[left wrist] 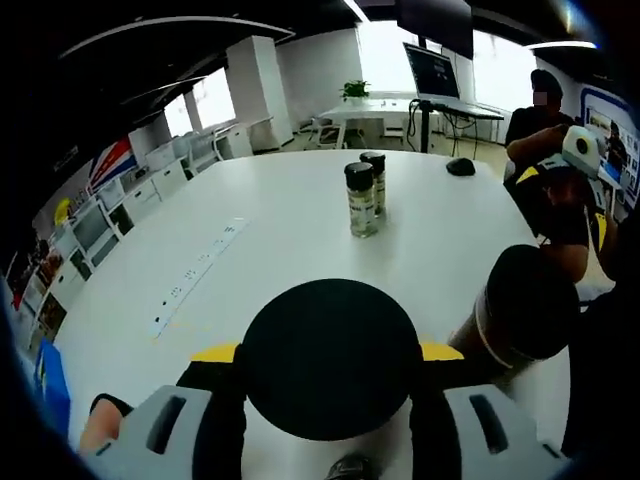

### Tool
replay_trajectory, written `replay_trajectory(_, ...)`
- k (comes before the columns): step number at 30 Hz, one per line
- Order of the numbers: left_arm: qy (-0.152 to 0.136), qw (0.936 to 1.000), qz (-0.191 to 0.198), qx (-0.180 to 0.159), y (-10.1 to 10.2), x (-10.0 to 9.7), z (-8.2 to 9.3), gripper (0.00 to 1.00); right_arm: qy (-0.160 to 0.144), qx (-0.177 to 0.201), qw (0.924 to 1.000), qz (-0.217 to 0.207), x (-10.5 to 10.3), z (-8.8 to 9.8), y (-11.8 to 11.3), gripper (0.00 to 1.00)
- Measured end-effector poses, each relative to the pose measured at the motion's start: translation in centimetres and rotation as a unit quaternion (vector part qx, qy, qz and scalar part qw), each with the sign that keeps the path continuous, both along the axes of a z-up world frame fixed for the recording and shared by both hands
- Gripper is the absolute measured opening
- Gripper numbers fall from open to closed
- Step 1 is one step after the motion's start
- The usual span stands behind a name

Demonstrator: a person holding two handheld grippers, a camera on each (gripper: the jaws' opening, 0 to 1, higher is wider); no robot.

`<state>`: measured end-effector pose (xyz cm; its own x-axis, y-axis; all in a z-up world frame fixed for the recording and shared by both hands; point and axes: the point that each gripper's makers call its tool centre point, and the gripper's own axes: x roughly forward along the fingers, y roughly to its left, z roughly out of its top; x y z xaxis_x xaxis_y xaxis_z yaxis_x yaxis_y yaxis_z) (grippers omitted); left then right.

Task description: Pick up the mixed condiments and ingredients on the table and sort them into separate groups

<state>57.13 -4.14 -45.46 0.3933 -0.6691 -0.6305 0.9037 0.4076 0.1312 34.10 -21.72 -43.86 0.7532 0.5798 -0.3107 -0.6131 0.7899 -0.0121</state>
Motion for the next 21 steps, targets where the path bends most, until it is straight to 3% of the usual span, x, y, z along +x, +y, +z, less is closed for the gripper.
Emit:
replay_trajectory(4, -0.008, 0.9999, 0.007, -0.007, -0.3, 0.3, 0.2, 0.64, 0.002, 0.0, 1.0, 0.002, -0.1, -0.2, 0.0, 0.93)
replay_trajectory(5, -0.032, 0.9992, 0.018, -0.015, -0.4, 1.1, 0.7, 0.63, 0.002, 0.001, 1.0, 0.001, -0.1, -0.2, -0.1, 0.93)
replay_trajectory(8, -0.046, 0.9985, 0.031, -0.007, -0.4, 1.8, 0.9, 0.62, 0.002, 0.002, 1.0, -0.003, -0.1, -0.3, -0.4, 0.93)
replay_trajectory(21, -0.045, 0.9965, 0.067, -0.023, 0.0, 4.7, 2.0, 0.59, 0.01, 0.006, 0.9998, -0.015, 0.0, -1.0, -1.3, 0.92)
